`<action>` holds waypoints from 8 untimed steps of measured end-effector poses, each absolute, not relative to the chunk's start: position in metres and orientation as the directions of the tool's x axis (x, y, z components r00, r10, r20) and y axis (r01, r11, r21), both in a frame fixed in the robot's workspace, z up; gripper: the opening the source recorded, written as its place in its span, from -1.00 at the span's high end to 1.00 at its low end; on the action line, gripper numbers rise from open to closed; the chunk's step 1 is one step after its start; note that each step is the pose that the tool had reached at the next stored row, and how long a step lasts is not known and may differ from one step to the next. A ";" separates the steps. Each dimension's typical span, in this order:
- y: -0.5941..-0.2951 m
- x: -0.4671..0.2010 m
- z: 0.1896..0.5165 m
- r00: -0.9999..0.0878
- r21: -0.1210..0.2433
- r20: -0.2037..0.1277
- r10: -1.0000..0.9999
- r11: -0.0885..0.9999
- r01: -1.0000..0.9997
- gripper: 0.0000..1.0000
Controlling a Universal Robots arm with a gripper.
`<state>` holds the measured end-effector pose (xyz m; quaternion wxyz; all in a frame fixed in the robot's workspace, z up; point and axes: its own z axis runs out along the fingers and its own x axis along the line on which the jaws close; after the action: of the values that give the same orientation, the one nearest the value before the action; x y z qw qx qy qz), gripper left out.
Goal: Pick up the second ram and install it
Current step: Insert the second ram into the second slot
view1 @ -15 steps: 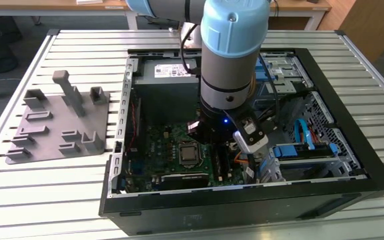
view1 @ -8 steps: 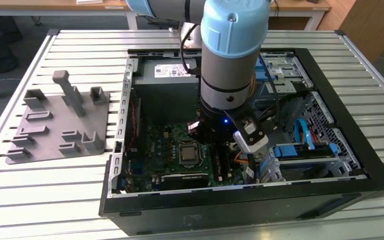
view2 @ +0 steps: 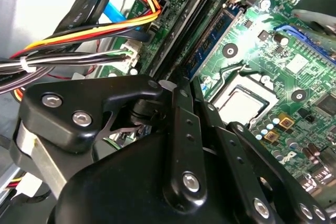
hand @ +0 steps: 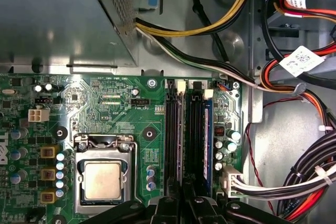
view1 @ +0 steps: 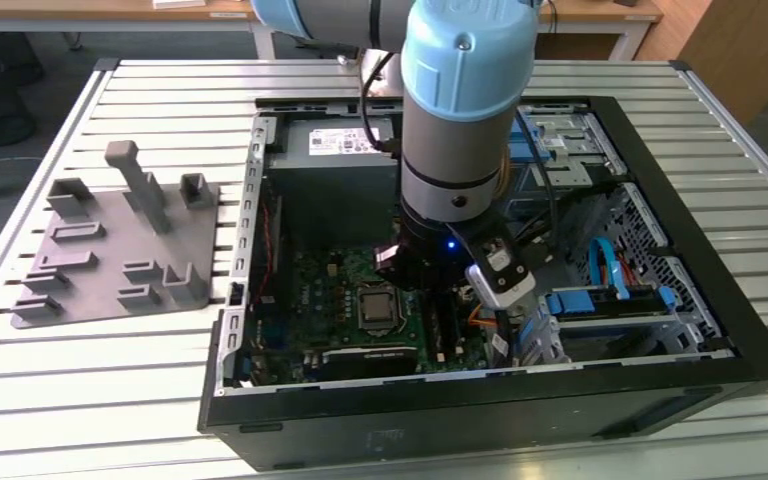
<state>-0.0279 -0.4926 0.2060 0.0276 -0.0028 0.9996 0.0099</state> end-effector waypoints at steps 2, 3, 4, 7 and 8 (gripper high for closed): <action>-0.493 -0.028 0.206 -0.998 0.019 -0.055 -0.005 1.000 -0.006 0.73; -0.493 -0.028 0.206 -0.998 0.020 -0.055 -0.005 1.000 -0.006 0.73; -0.493 -0.028 0.206 -0.998 0.020 -0.055 -0.005 1.000 -0.006 0.73; -0.493 -0.028 0.206 -0.998 0.020 -0.055 -0.005 1.000 -0.006 0.73; -0.493 -0.028 0.206 -0.998 0.020 -0.055 -0.005 1.000 -0.006 0.73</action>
<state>-0.0279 -0.4926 0.2056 0.0276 -0.0028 0.9996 0.0099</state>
